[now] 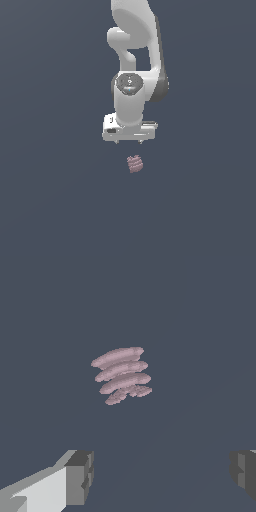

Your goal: Pick up the object and move it to a goal position.

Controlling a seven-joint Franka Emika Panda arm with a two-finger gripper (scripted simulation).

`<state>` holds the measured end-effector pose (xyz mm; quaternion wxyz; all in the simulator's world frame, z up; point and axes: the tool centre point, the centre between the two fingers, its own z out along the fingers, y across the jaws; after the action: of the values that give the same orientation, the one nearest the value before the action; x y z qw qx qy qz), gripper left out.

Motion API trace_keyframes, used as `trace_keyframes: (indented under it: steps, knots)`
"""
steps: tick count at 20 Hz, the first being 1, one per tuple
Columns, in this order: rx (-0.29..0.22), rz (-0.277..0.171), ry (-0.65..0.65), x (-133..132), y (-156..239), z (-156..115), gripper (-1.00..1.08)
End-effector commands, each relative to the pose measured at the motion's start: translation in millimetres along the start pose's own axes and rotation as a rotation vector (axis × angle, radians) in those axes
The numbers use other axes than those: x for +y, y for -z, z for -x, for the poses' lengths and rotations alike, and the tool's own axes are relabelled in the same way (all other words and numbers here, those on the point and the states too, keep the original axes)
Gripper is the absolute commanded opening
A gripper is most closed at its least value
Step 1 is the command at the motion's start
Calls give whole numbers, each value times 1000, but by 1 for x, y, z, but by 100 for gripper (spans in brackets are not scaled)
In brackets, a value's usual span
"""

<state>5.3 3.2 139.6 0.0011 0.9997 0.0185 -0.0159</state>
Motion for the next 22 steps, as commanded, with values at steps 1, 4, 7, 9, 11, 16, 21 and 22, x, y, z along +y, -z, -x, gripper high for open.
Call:
trace_keyframes:
  steps: [1,4,7,9,11,16,21,22]
  knots:
    - [4,2,45,-4,-7,-10,100]
    - [12,3,113,-11,-19,-25,100]
    - [19,4,176,-17,-30,-38,100]
    - [23,4,209,-20,-36,-44,100]
    - [27,4,235,-23,-41,-50,100]
    - [31,3,272,-26,-48,-57,100]
    - [30,3,270,-26,-49,-56,100]
    - [30,3,270,-26,-51,-56,100]
